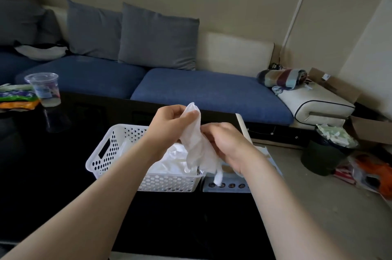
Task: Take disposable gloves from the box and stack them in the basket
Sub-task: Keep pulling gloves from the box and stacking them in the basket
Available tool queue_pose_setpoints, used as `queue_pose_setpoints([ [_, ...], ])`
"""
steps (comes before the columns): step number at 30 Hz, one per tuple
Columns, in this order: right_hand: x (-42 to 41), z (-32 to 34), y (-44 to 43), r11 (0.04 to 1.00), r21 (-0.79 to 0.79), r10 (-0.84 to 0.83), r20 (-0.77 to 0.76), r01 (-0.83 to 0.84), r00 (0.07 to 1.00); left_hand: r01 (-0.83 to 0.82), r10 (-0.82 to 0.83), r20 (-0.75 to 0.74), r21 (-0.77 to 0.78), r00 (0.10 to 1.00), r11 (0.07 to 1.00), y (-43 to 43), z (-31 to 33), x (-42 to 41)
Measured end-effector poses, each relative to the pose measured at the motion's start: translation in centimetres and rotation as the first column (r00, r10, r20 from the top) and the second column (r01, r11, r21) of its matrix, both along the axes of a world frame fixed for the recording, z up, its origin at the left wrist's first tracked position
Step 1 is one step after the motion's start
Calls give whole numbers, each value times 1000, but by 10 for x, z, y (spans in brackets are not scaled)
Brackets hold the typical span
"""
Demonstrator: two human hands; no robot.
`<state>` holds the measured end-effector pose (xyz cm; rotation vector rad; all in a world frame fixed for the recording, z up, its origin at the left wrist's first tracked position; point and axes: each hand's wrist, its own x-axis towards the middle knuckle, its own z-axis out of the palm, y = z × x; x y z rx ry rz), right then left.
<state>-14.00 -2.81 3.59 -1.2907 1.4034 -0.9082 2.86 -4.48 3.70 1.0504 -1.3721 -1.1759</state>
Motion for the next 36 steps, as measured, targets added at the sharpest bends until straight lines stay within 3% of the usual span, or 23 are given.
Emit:
queue_pose_setpoints([
  [3,7,8,5,997,-32,69,76,-67,995,49,-49,-17,-14,999,999,2,4,10],
  [7,18,12,11,977,-207,37,-33,-43,999,55,-55,-39,-7,998,998,5,7,18],
  [12,19,10,8,956,-294,-80,-255,1,964,37,-37,-51,18,998,999,9,10,22],
  [18,5,16,13,995,-97,6,-44,-10,999,27,-22,-58,103,998,994,8,9,28],
  [20,-2,8,8,993,-116,-36,-214,12,976,0,-8,49,160,999,987,5,5,32],
  [22,-4,-1,1,983,-176,-112,-348,52,931,-48,-1,259,183,966,982,3,-1,38],
  [27,6,-21,-12,939,-327,-253,-461,103,851,-150,85,616,54,783,987,0,-15,55],
  [30,13,-28,-22,918,-389,-265,-454,79,850,-207,154,705,-11,692,978,-3,-17,66],
  [36,31,-38,-38,888,-456,-284,-427,67,859,-263,194,739,-24,646,965,-14,-29,86],
])
